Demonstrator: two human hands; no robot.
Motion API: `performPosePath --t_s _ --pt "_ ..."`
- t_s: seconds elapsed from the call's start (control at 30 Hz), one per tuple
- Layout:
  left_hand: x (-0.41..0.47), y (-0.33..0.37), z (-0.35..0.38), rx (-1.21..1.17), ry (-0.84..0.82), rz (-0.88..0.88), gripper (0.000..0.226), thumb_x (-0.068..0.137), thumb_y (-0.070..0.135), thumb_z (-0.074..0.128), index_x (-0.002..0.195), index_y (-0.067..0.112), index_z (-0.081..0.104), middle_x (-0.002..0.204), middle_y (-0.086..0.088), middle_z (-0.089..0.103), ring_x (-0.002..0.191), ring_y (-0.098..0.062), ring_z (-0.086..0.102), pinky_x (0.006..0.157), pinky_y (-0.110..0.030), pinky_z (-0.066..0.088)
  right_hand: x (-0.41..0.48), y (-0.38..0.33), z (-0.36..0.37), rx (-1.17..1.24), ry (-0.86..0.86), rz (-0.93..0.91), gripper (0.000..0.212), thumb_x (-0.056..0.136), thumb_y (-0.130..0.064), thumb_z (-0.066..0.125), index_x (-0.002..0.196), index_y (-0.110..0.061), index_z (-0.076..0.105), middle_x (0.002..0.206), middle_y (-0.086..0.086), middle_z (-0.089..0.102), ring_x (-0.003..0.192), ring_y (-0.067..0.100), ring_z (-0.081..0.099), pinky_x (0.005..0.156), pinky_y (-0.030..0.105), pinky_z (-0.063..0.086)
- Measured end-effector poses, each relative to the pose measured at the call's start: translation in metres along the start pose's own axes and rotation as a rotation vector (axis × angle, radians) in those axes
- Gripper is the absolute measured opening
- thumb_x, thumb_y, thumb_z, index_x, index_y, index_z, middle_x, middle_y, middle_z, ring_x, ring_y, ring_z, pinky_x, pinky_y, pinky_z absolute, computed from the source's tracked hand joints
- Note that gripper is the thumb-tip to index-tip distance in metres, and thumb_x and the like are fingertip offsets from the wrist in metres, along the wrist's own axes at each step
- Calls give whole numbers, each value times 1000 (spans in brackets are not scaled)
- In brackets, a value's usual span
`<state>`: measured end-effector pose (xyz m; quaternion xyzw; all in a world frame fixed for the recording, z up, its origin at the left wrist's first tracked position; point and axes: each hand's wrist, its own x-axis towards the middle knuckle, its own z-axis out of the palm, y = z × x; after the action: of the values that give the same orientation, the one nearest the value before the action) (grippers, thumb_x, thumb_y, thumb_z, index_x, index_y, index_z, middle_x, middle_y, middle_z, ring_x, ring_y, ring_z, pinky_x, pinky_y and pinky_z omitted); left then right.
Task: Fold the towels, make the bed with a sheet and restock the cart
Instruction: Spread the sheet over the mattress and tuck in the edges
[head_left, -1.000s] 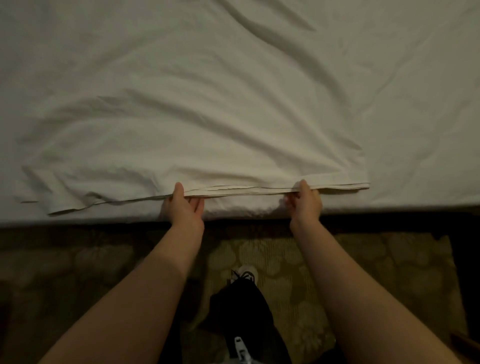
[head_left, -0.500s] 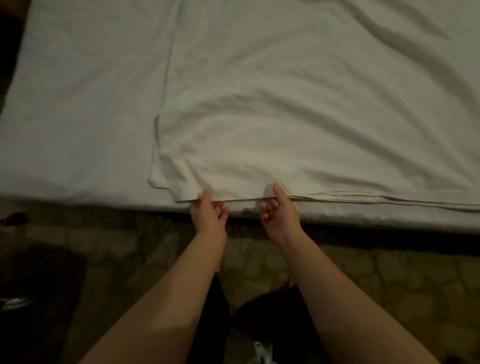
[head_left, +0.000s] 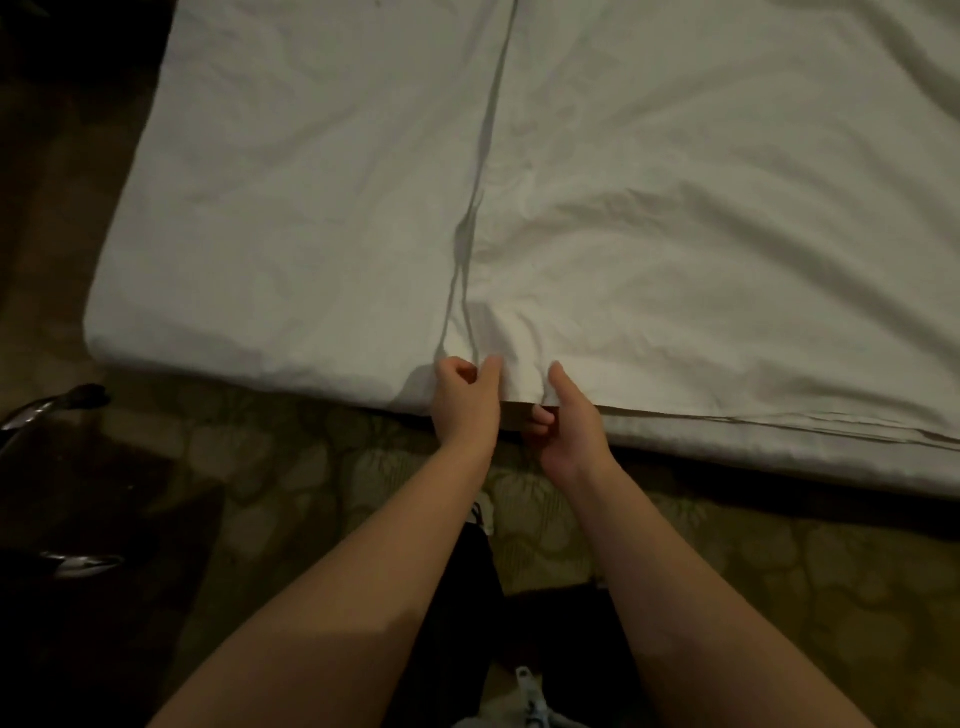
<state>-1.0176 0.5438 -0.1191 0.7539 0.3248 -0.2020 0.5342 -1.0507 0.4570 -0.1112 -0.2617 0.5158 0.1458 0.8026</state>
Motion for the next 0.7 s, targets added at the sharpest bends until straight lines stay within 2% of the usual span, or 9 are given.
performPosePath --t_s 0.07,0.13,0.2,0.27,0.33,0.47,0.57,0.63,0.7 --pt "0 5 0 -84 -47 -81 36 86 41 59 103 11 51 97 -4 60 81 -16 58 70 -30 50 -4 0 3 75 -72 34 30 98 -41 45 101 -14 59 48 -5 39 31 4 29 33 13 26" --pt "-1 15 -2 -336 -195 -251 47 82 47 62 111 10 56 109 -10 64 98 -25 63 85 -43 54 -6 0 4 185 -143 60 32 97 -39 45 107 -12 59 64 -2 48 31 3 31 31 11 27" --pt "-1 28 -4 -582 -337 -385 44 90 38 59 120 7 57 118 -14 63 107 -30 62 87 -44 54 -6 0 3 228 -159 51 31 97 -36 46 111 -11 58 75 -1 58 31 3 33 31 9 28" --pt "3 38 -6 -621 -408 -418 42 93 30 56 126 5 55 123 -15 61 108 -30 60 87 -42 52 -8 -1 3 221 -154 38 30 95 -35 48 111 -12 57 75 -1 60 31 2 33 32 9 29" --pt "4 42 -7 -556 -429 -422 42 92 29 58 126 5 56 120 -14 63 104 -28 62 82 -39 54 -12 -2 7 224 -181 37 29 95 -34 48 110 -12 58 75 -1 59 31 3 32 32 9 29" --pt "-10 48 -10 -521 -540 -522 33 91 36 58 103 6 65 82 -9 67 69 -20 64 56 -28 53 -19 -4 14 271 -243 21 31 98 -33 42 102 -9 61 68 0 56 32 2 33 34 8 28" --pt "-18 53 -10 -540 -459 -378 22 93 26 57 98 6 64 80 -8 67 67 -19 65 57 -29 54 -22 -4 14 250 -235 -16 29 96 -33 44 99 -11 61 57 -4 47 32 3 33 34 8 28" --pt "-16 60 -10 -467 -347 -132 13 93 20 58 98 10 65 91 -7 68 85 -23 66 76 -35 56 -24 -4 14 217 -225 -43 25 94 -35 47 97 -15 62 55 -7 48 35 2 33 36 9 27" --pt "-11 71 -13 -264 -240 130 10 92 19 58 96 13 65 91 -1 68 91 -21 64 81 -32 52 -25 -4 17 119 -190 -68 24 95 -37 47 92 -18 61 53 -9 49 40 2 35 40 11 26"
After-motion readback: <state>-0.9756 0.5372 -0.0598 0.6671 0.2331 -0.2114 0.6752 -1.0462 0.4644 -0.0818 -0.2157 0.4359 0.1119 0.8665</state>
